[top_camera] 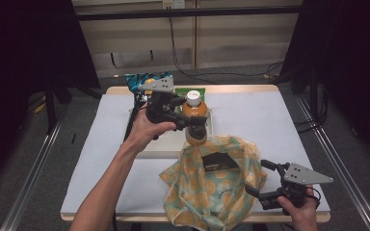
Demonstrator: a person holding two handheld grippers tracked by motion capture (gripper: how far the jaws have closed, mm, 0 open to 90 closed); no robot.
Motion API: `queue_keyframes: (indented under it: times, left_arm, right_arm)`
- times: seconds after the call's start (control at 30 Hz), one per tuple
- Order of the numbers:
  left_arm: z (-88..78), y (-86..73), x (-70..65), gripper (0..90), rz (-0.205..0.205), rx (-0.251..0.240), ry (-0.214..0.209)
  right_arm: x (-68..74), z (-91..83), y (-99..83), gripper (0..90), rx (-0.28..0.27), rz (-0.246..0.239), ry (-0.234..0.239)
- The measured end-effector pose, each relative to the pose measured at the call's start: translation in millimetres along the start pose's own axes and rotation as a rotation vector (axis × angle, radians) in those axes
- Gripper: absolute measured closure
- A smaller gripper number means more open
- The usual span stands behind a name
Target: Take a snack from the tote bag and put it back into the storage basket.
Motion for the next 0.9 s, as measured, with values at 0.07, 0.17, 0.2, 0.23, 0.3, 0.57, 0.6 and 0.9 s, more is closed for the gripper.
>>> queue_keyframes:
  times: [0.07, 0.17, 0.2, 0.23, 0.3, 0.57, 0.6, 0.9]
  left_arm:
    - [-1.6, -1.7, 6.5, 30.3, -0.003, 0.000, 0.011]
    - [-5.0, -3.7, 17.1, 30.4, -0.009, -0.001, 0.034]
    - [-5.7, -4.2, 19.9, 30.3, -0.010, -0.011, 0.035]
    - [-6.1, -4.7, 22.0, 30.4, -0.007, -0.012, 0.043]
    - [-6.2, -7.1, 26.9, 30.3, 0.001, -0.003, 0.057]
    - [-2.8, -21.7, 46.4, 30.4, -0.021, 0.014, 0.085]
    - [-1.9, -23.4, 47.9, 30.4, -0.027, 0.015, 0.086]
    - [7.8, -40.9, 66.8, 30.3, -0.055, 0.036, 0.103]
  right_arm:
    - [-0.1, -0.1, 0.0, 0.8, 0.000, 0.000, -0.001]
    - [-0.1, -0.3, -0.1, 0.8, 0.001, 0.001, -0.001]
    - [-0.2, -0.1, -0.2, 0.8, 0.001, 0.000, -0.001]
    - [-0.3, -0.6, -0.3, 0.8, 0.004, 0.002, 0.000]
    - [-0.2, -0.3, -0.1, 0.8, -0.001, 0.006, -0.004]
    - [-0.2, -0.4, -0.2, 0.8, -0.001, 0.010, -0.004]
    - [-0.5, -0.5, -0.4, 0.9, 0.001, 0.006, -0.003]
    - [-0.4, -0.3, -0.6, 0.8, 0.001, 0.006, 0.000]
Point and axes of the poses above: each handheld gripper's, and its own axes: z roughly forward along the jaws, y roughly out of its top, x roughly to its left, the point moved 4 cm from there along z, roughly forward along the jaws, and after that the axes turned 1 degree about -z, right-handed, at the moved point
